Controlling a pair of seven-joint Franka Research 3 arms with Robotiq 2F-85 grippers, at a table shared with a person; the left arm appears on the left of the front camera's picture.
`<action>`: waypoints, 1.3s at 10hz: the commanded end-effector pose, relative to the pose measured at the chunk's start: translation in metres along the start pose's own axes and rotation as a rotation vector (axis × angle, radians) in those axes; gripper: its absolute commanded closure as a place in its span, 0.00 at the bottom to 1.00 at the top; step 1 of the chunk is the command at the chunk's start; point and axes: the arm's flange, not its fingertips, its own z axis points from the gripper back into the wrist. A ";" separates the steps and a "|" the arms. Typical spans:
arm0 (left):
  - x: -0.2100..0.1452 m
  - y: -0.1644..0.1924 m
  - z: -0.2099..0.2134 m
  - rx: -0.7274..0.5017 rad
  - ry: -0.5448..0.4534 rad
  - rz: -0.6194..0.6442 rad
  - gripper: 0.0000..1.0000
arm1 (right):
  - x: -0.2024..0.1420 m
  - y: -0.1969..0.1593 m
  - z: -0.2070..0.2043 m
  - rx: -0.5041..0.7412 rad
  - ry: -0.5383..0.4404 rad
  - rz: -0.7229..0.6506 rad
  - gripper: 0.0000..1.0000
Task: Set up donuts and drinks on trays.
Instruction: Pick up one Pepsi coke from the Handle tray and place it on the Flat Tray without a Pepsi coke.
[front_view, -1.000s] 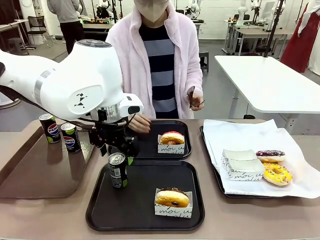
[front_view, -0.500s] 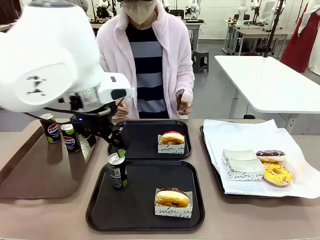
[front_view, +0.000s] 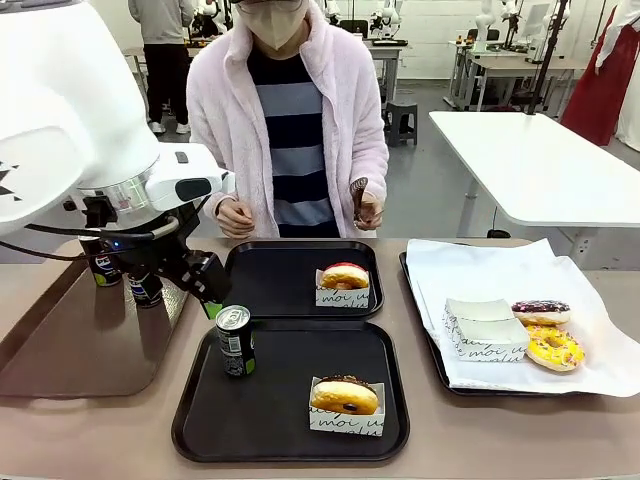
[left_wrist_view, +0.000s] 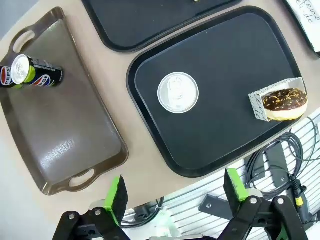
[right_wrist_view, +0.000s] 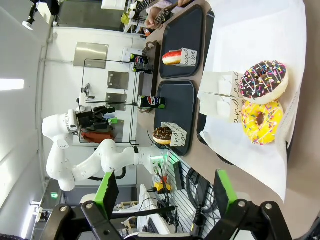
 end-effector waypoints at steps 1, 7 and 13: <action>0.004 -0.006 0.001 -0.001 0.000 -0.012 0.00 | -0.002 0.000 0.000 -0.005 -0.001 0.002 0.00; 0.065 0.098 0.026 0.038 -0.060 0.285 0.00 | -0.002 0.000 0.000 -0.005 -0.001 0.002 0.00; 0.125 0.245 0.005 -0.042 0.044 0.585 0.00 | -0.002 0.000 0.000 -0.005 -0.001 0.002 0.00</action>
